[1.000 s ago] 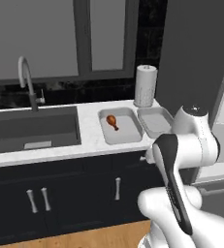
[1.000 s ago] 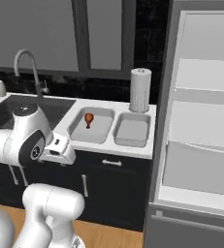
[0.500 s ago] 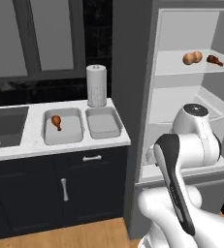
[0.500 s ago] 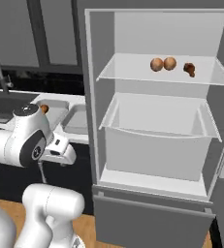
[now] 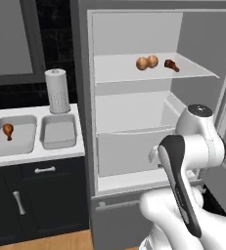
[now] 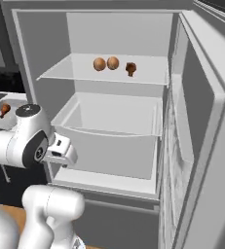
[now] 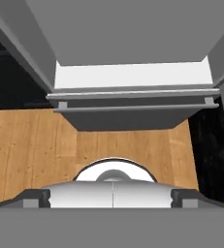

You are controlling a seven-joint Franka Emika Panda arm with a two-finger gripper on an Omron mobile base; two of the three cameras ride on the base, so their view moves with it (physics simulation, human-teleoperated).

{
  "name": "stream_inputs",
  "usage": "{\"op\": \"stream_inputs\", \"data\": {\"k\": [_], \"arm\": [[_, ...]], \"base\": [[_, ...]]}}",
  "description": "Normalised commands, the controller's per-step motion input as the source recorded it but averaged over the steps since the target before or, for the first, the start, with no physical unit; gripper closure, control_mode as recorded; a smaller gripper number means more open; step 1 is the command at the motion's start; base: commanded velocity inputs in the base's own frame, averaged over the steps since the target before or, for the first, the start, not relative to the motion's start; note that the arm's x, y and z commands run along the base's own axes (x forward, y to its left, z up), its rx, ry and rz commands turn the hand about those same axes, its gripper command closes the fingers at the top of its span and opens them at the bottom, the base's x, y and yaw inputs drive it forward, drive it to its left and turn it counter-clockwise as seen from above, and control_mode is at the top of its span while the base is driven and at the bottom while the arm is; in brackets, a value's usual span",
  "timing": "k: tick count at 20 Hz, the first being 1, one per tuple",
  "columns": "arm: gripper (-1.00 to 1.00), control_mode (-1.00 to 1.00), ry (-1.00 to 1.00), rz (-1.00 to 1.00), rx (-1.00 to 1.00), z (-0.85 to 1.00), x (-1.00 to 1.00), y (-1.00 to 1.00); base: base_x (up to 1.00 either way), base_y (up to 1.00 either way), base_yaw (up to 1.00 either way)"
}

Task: Place one onion and one chicken drumstick in each tupperware on the nearby counter, to pack two identical lunches.

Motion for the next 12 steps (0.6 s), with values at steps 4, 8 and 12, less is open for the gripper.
{"op": "stream_inputs", "data": {"k": [4, 8, 12], "arm": [[-1.00, 1.00, 0.00, 0.00, 0.00, 0.00, 0.00, 0.00], [-1.00, -1.00, -0.03, 0.00, 0.01, -0.02, 0.05, -0.10], [-1.00, -1.00, -0.26, 0.00, 0.07, 0.29, 0.00, -0.42]], "base": [[1.00, -0.12, 0.00], [0.67, -0.19, 0.00], [0.00, 0.00, 0.00]]}}
